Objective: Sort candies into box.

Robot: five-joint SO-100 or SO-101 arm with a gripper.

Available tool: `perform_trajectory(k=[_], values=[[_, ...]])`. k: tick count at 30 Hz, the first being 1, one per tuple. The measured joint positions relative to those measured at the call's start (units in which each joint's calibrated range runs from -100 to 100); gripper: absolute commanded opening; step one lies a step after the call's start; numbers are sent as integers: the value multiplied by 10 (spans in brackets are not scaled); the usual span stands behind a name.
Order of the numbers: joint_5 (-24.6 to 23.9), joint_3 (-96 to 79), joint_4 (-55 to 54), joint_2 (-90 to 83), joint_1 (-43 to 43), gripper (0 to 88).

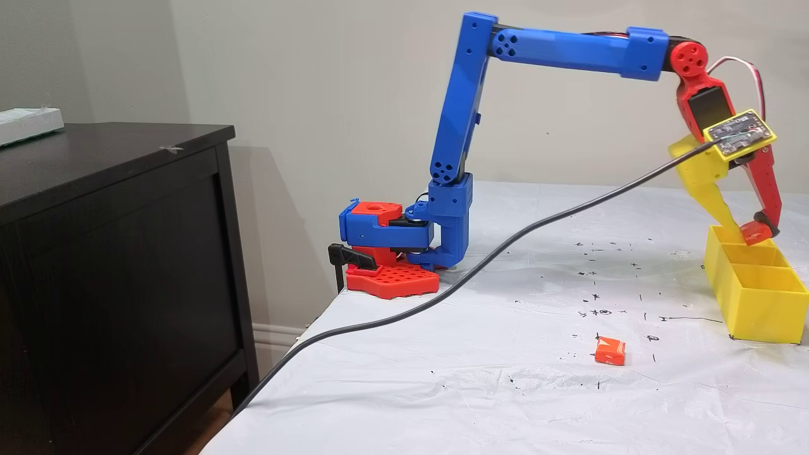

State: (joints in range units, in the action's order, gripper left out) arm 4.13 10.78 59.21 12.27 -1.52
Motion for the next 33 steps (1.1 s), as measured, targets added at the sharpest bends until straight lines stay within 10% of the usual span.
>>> perform_trajectory(k=[12,22,33], values=[[13,3,23,1,0,22],[13,3,29,1,0,288],[13,3,29,1,0,119]])
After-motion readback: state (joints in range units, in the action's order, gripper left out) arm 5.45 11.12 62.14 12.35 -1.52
